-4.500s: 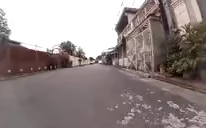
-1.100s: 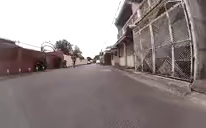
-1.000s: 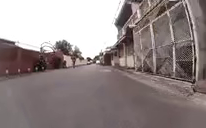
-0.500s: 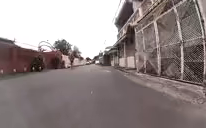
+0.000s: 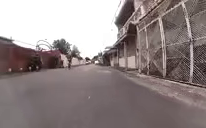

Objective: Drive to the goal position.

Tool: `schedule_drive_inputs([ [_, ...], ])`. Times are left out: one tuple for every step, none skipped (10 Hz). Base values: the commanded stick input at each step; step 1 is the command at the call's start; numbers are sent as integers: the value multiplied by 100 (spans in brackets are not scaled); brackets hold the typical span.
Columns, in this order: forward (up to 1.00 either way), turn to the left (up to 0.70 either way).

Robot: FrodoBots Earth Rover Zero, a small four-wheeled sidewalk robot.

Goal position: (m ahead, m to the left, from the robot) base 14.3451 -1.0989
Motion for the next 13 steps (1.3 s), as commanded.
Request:
schedule_drive_inputs([
  [70, 0],
  [70, 9],
  [70, 30],
  [70, 34],
  [70, 19],
  [70, 0],
  [70, 0],
  [70, 0],
  [70, 0],
  [70, 0],
  [70, 0],
  [70, 0],
  [70, 0],
])
